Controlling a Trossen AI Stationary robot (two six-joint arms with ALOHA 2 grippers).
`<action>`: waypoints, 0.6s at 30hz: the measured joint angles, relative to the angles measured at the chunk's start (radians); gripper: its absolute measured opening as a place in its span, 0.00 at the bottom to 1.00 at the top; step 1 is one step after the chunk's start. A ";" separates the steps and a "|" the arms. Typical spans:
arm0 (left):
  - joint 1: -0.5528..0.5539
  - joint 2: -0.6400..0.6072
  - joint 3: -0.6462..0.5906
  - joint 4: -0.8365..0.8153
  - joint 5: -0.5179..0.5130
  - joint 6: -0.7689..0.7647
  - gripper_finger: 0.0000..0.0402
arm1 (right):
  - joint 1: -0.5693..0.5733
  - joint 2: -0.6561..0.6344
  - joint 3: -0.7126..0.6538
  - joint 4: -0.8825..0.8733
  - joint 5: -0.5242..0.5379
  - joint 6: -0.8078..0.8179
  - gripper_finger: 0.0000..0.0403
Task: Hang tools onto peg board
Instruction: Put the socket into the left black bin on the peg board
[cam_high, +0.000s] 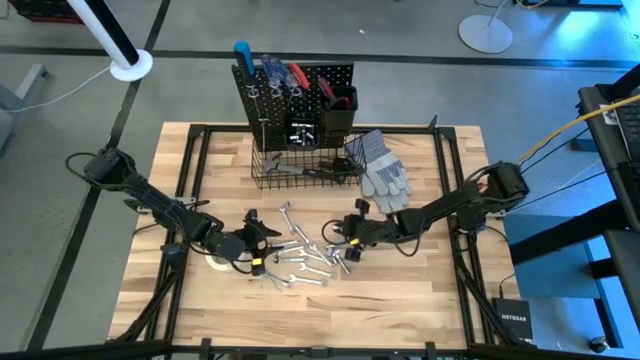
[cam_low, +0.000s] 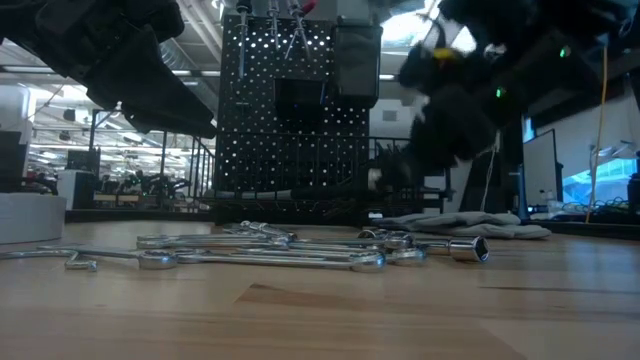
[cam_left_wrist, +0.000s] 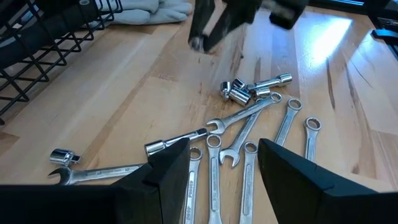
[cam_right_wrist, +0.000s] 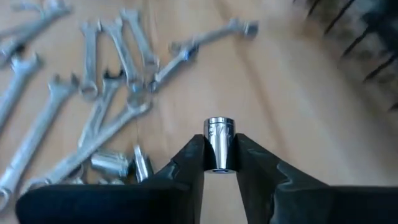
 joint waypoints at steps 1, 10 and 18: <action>0.000 0.000 0.000 0.000 0.000 0.000 0.45 | 0.007 -0.018 0.000 0.004 0.018 -0.015 0.19; 0.000 0.000 0.000 0.002 0.000 0.000 0.45 | 0.024 -0.056 0.203 0.069 0.238 -0.334 0.20; 0.000 0.000 0.000 0.004 0.000 0.004 0.45 | -0.039 0.048 0.462 0.067 0.366 -0.697 0.20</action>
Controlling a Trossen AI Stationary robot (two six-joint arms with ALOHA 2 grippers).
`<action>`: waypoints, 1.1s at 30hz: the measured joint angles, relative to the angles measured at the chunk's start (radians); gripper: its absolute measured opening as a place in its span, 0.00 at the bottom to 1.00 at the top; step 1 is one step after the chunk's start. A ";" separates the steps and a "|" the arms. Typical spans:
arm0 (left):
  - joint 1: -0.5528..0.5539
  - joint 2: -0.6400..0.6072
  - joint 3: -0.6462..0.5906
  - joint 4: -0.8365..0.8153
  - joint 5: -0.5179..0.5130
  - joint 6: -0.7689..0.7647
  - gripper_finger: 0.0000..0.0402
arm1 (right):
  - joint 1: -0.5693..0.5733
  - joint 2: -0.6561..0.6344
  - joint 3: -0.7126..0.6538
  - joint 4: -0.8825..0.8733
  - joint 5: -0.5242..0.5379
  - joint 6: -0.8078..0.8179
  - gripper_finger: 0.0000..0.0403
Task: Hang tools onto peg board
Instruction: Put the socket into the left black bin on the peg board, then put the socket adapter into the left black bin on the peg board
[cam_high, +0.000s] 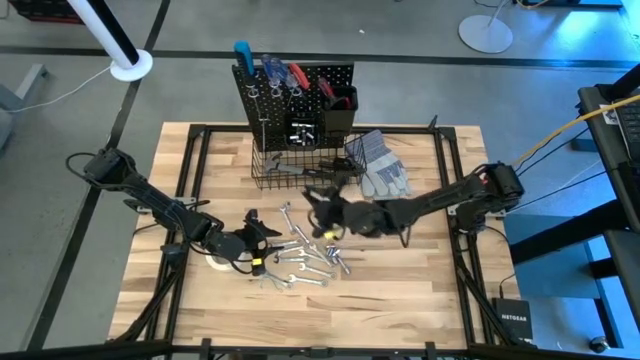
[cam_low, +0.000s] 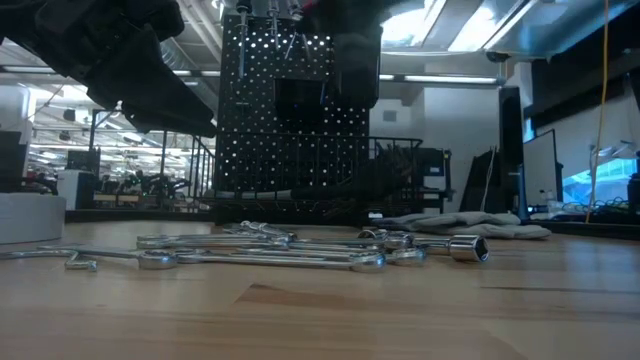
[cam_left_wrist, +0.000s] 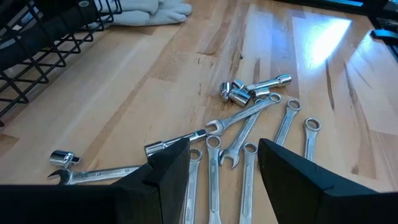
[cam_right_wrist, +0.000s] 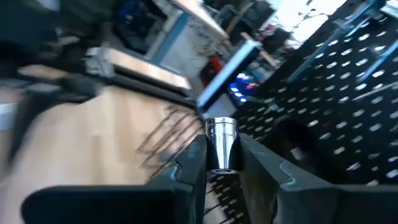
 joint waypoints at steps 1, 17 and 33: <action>0.000 0.000 0.000 0.001 0.000 0.000 0.45 | -0.015 0.015 0.030 -0.001 0.004 -0.021 0.20; 0.000 0.000 0.000 -0.004 0.000 0.000 0.45 | -0.273 0.095 0.233 -0.012 -0.067 -0.016 0.21; 0.000 0.000 0.000 -0.003 0.000 -0.002 0.45 | -0.285 0.083 0.233 -0.098 -0.007 0.083 0.48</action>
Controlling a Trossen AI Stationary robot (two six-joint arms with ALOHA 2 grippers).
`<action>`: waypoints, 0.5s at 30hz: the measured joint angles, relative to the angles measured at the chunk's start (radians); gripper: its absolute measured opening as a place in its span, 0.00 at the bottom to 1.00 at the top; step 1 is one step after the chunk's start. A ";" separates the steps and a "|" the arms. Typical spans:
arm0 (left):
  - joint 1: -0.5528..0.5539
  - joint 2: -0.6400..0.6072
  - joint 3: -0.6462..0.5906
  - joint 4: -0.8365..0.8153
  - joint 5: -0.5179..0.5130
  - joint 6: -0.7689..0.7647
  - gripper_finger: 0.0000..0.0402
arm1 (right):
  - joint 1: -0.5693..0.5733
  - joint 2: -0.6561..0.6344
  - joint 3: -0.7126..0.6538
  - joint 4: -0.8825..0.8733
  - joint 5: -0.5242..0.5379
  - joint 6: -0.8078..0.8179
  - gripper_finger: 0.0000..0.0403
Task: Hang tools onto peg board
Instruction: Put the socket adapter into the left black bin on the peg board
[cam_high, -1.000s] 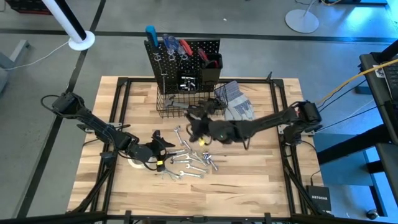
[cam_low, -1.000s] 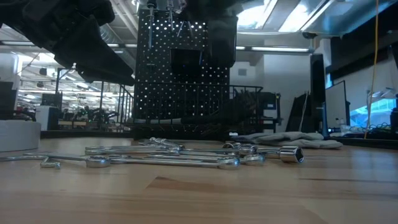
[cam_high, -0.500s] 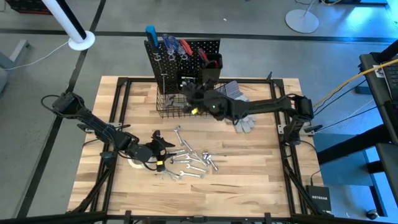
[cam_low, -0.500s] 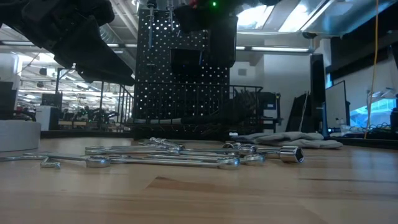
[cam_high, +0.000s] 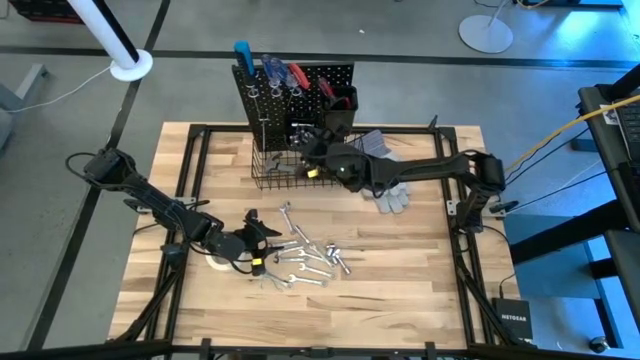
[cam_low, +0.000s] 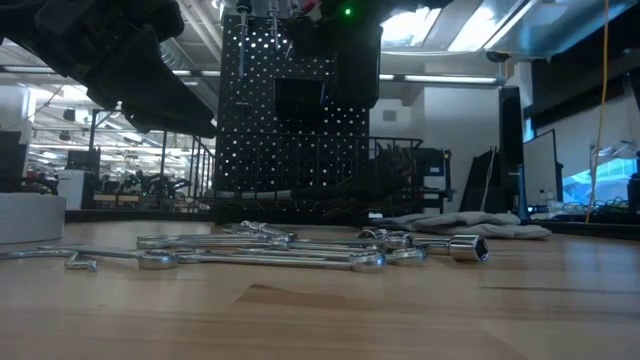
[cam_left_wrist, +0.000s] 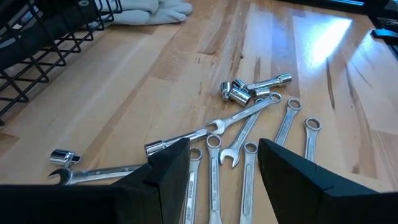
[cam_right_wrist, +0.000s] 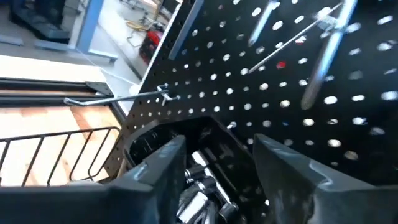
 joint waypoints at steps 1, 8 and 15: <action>0.000 0.000 0.000 0.000 0.000 -0.002 0.45 | 0.016 -0.010 0.000 -0.017 0.017 0.000 0.50; -0.001 0.000 0.000 -0.001 0.000 -0.002 0.45 | 0.189 -0.125 0.000 -0.349 -0.033 0.053 0.53; -0.001 0.000 0.000 0.002 0.000 -0.016 0.45 | 0.350 -0.176 -0.003 -0.712 -0.327 0.308 0.53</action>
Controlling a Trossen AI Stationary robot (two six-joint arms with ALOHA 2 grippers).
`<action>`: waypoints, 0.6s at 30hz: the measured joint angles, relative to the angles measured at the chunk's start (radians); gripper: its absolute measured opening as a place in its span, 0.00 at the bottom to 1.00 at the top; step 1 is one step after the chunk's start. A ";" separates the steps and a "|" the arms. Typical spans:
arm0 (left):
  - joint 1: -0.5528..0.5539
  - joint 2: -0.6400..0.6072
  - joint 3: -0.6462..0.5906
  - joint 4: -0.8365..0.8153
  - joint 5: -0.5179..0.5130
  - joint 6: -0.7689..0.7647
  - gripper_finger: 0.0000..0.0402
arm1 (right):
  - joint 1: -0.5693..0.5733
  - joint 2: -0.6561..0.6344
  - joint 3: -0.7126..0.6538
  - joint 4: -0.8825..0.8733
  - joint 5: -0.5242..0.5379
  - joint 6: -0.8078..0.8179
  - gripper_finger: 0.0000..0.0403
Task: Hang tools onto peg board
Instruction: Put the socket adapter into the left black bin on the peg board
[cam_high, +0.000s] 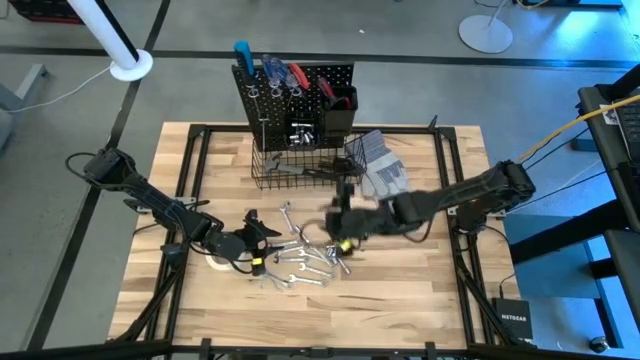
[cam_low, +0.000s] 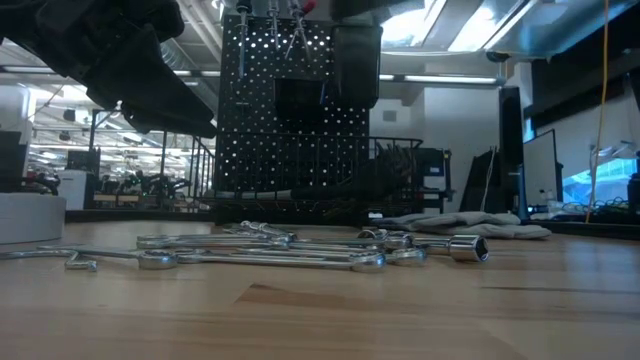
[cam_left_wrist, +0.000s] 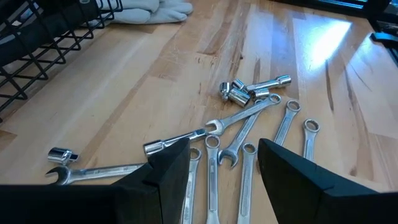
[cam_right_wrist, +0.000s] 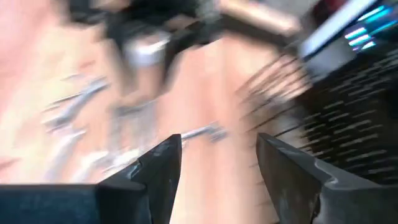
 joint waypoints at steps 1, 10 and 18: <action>0.000 0.000 0.000 -0.001 0.000 0.000 0.45 | 0.018 0.002 -0.015 -0.012 -0.027 0.043 0.53; 0.000 0.000 0.000 0.001 0.000 0.001 0.45 | 0.118 0.008 -0.317 0.148 -0.031 0.220 0.53; 0.001 0.000 0.000 0.001 0.000 0.002 0.45 | 0.074 0.009 -0.571 0.501 -0.057 0.242 0.53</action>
